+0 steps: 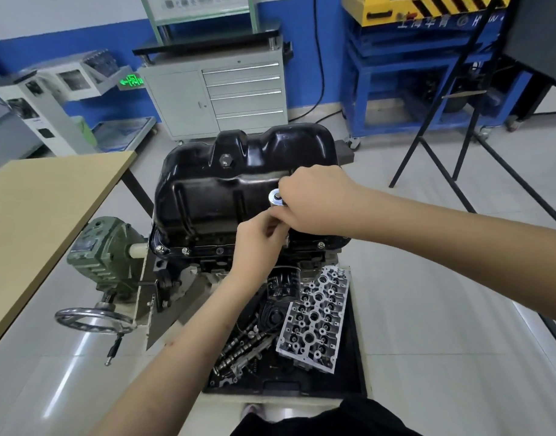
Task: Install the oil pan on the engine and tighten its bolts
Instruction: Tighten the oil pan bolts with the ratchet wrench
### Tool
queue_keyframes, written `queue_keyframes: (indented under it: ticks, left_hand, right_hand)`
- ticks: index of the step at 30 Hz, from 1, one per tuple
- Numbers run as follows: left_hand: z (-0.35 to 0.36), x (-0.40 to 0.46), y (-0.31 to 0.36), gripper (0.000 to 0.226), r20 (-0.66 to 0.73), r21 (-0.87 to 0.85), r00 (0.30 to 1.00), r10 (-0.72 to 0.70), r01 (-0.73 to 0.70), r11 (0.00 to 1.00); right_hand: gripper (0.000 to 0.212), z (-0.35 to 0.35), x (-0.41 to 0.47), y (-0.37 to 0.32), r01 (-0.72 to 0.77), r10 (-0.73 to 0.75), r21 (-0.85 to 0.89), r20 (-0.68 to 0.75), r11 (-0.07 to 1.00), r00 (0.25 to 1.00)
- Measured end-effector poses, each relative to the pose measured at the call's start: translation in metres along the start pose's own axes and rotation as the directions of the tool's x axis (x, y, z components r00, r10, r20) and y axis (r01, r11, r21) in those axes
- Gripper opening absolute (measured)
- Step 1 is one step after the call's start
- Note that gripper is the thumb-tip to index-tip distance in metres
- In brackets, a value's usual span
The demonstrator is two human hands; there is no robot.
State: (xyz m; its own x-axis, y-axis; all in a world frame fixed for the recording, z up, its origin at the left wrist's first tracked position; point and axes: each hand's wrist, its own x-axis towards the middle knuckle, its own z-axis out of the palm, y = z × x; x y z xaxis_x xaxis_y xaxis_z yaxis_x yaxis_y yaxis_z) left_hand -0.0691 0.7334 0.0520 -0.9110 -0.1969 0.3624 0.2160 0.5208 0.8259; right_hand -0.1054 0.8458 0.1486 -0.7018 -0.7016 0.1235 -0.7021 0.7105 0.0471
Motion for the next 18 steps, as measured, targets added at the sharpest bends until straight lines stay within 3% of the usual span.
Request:
queue_keyframes:
  ticks: [2,3,5,7,10,12,15,18]
  left_hand:
    - [-0.003,0.002,-0.004,0.022,0.043,0.025,0.999,-0.003,0.002,1.0]
    - [-0.004,0.003,-0.004,0.024,0.058,0.044,0.998,-0.002,0.0,0.999]
    - [-0.006,0.006,-0.003,0.032,0.087,0.05,0.996,0.011,-0.016,0.999]
    - [-0.007,0.009,-0.002,0.036,0.12,0.052,0.993,0.022,-0.028,0.998]
    - [-0.006,0.011,-0.003,0.013,0.133,0.044,0.991,-0.007,0.001,0.999]
    - [-0.007,0.01,-0.004,0.009,0.144,0.035,0.99,-0.009,0.004,0.999]
    - [-0.02,0.017,0.002,0.019,0.308,0.043,0.95,-0.048,0.036,0.998]
    - [-0.04,0.029,0.016,0.023,0.549,-0.184,0.834,-0.061,0.192,0.964]
  right_hand:
    - [0.04,0.001,0.004,0.013,0.07,-0.079,0.127,0.067,0.989,0.995]
    - [0.038,0.002,0.006,0.021,0.079,-0.126,0.273,0.16,0.959,0.979]
    - [0.035,0.005,0.007,0.035,-0.051,-0.206,0.582,0.368,0.812,0.907]
    - [0.034,0.013,0.006,0.042,-0.22,-0.26,0.756,0.459,0.616,0.85]
    - [0.029,0.027,-0.002,0.038,-0.292,-0.228,0.905,0.369,0.31,0.901]
    - [0.029,0.032,-0.011,0.028,-0.321,-0.174,0.935,0.344,0.151,0.922]
    - [0.03,0.037,-0.02,0.013,-0.316,-0.065,0.949,0.316,0.003,0.947]
    - [0.032,0.036,-0.023,0.007,-0.296,0.012,0.955,0.297,-0.029,0.955]
